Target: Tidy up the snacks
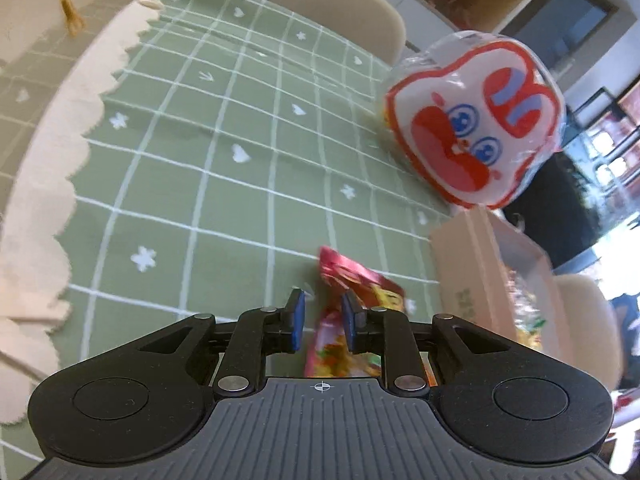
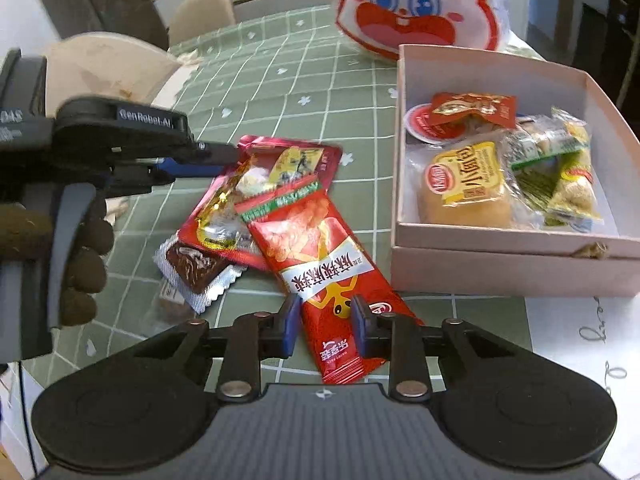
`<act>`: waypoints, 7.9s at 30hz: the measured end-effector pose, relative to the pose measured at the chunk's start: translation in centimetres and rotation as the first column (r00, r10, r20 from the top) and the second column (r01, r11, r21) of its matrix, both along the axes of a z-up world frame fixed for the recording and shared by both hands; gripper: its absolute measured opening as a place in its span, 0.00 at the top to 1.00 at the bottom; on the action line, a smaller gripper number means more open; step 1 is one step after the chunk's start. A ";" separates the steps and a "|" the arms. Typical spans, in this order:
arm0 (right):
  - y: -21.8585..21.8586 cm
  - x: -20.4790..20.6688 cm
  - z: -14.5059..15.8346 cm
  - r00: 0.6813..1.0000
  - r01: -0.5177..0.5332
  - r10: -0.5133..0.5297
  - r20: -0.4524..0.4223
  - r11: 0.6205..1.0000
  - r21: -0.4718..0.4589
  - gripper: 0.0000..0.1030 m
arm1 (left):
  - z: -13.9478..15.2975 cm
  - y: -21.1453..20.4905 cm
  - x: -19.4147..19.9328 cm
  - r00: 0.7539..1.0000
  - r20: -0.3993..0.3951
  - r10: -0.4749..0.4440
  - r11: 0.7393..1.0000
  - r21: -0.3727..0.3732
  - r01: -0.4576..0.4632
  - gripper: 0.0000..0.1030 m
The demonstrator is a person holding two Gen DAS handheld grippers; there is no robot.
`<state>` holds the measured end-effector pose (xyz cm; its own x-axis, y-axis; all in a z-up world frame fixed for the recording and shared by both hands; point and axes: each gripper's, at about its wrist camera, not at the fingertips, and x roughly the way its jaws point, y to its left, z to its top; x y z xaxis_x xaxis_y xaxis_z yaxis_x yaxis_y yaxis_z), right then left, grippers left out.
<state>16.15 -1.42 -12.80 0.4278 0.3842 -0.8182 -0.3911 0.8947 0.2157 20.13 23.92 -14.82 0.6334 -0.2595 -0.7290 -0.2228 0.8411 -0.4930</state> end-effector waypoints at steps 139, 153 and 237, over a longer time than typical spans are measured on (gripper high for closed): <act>-11.3 -7.2 -1.0 0.971 -0.236 0.238 0.024 0.969 -0.066 0.24 | 1.9 -16.8 -14.8 0.979 -0.094 -0.182 0.983 -0.025 0.180 0.76; -9.0 -5.3 -1.4 0.987 -0.151 0.157 0.037 0.979 -0.138 0.30 | 1.9 -16.0 -19.4 0.980 -0.122 -0.158 0.987 -0.058 0.151 0.77; 11.5 1.2 1.2 0.871 -0.475 0.489 0.049 0.863 -0.171 0.27 | 3.3 -5.4 -24.0 0.978 -0.081 0.192 0.976 0.117 -0.182 0.64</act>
<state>17.31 10.06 -11.58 0.2928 0.4379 -0.8500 -0.7925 0.6085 0.0405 -3.89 18.54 -11.54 0.5923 -0.0586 -0.8036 -0.4216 0.8274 -0.3711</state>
